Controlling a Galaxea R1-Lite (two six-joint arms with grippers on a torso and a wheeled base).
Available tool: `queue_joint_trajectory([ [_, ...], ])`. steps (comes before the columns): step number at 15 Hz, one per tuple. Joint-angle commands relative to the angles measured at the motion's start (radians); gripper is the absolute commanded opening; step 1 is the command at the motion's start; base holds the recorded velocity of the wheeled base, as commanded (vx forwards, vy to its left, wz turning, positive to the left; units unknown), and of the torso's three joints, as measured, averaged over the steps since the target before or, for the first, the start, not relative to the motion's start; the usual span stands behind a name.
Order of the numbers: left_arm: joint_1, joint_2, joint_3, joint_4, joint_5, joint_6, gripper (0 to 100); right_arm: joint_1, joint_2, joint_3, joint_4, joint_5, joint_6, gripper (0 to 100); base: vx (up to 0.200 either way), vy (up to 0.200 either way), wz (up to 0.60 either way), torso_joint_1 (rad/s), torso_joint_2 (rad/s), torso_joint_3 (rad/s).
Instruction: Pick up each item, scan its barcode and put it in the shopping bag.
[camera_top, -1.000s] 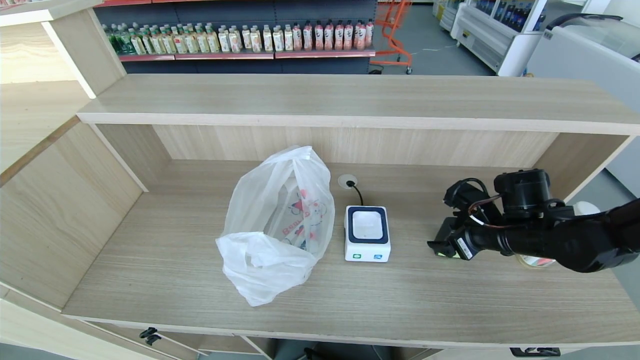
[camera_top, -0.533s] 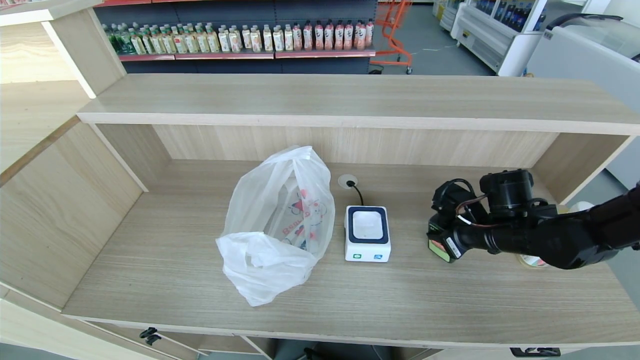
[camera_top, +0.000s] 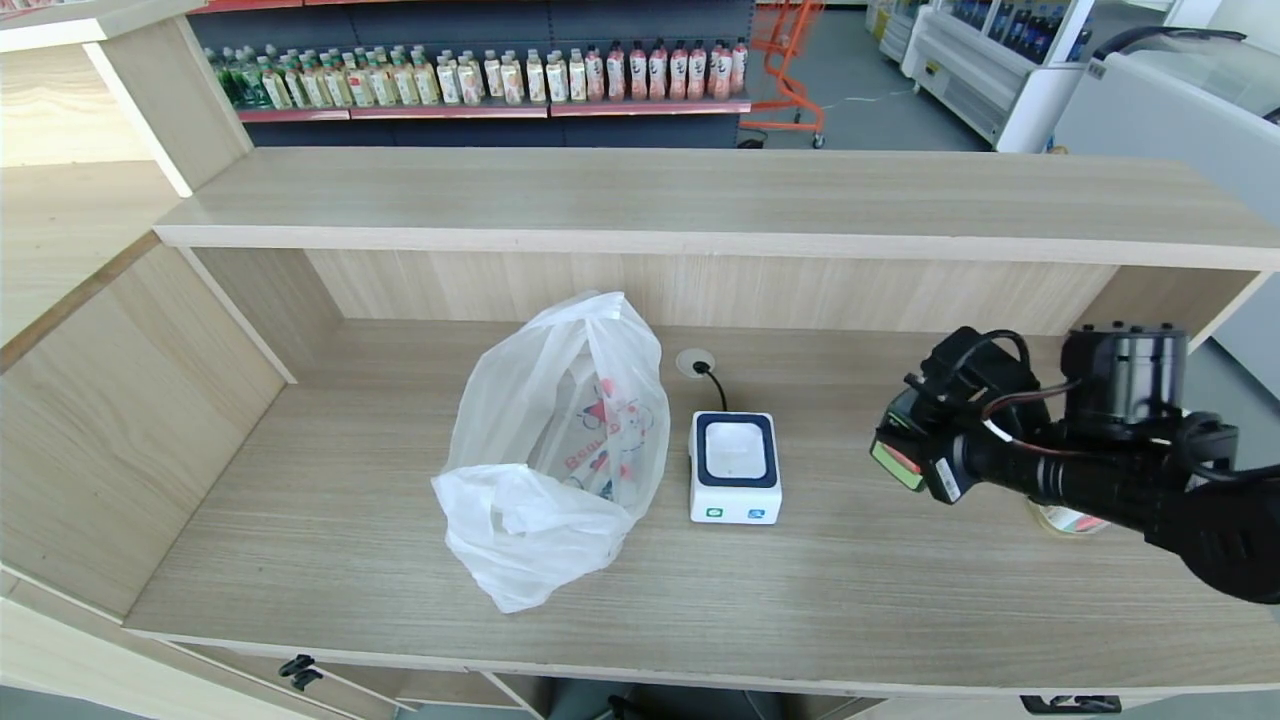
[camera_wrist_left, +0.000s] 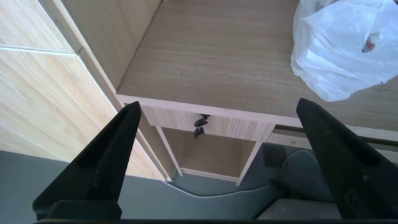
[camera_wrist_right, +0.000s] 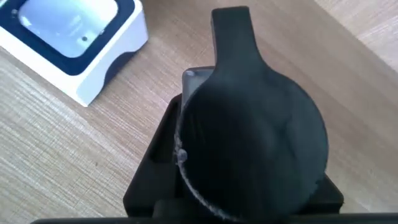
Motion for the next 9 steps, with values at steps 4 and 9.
queue_joint_trajectory([
  [4, 0.000, 0.000, 0.000, 0.000, 0.000, 0.000, 100, -0.055, -0.289, 0.233, -0.146, 0.461, -0.648, 0, 0.000, 0.000, 0.00, 0.000, 0.00, 0.000],
  [9, 0.000, 0.000, 0.000, 0.000, 0.000, 0.000, 100, -0.052, -0.245, 0.232, 0.047, 0.783, -1.509, 0, 0.000, 0.000, 0.00, 0.000, 0.00, 0.000],
])
